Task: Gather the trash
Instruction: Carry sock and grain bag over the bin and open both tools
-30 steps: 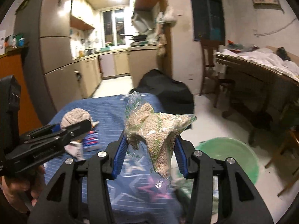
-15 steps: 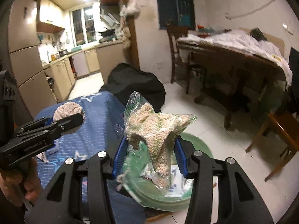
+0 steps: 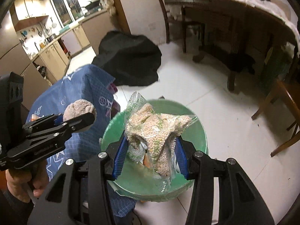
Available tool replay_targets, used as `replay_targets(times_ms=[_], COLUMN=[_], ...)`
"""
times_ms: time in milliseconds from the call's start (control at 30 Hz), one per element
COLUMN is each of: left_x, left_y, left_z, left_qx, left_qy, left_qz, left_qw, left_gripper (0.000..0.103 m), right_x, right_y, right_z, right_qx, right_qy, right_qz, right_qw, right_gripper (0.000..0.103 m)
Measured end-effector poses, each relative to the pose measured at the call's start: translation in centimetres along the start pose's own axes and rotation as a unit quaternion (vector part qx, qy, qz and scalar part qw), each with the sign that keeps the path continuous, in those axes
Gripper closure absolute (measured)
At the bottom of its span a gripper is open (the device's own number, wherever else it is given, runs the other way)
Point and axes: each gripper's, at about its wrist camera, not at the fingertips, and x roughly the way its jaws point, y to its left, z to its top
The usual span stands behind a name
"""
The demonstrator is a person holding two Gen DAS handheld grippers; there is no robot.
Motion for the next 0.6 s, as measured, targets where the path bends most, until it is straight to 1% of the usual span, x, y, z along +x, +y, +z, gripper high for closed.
replay_targets(times_ms=[100, 200, 400, 600], left_x=[1.9, 3.7, 5.4, 5.6], left_y=[0.1, 0.1, 0.2, -0.4], left_z=[0.1, 0.0, -0.1, -0.3], left_qx=[-0.003, -0.006, -0.008, -0.005], left_qy=[0.021, 0.034, 0.044, 0.044], left_qz=[-0.005, -0.008, -0.009, -0.006], left_qw=[0.9998, 0.9994, 0.9990, 0.9990], left_gripper=[0.066, 0.066, 0.066, 0.066], right_x=[1.1, 1.8, 2.5, 2.7], right_y=[-1.1, -2.0, -3.3, -3.6], right_z=[-0.2, -0.5, -0.5, -0.4], right_qx=[0.009, 0.015, 0.024, 0.025], right_qy=[0.025, 0.039, 0.047, 0.045], right_qz=[0.013, 0.014, 0.022, 0.027], right_qw=[1.000, 0.999, 0.998, 0.998], right_gripper=[0.058, 0.058, 0.058, 0.058])
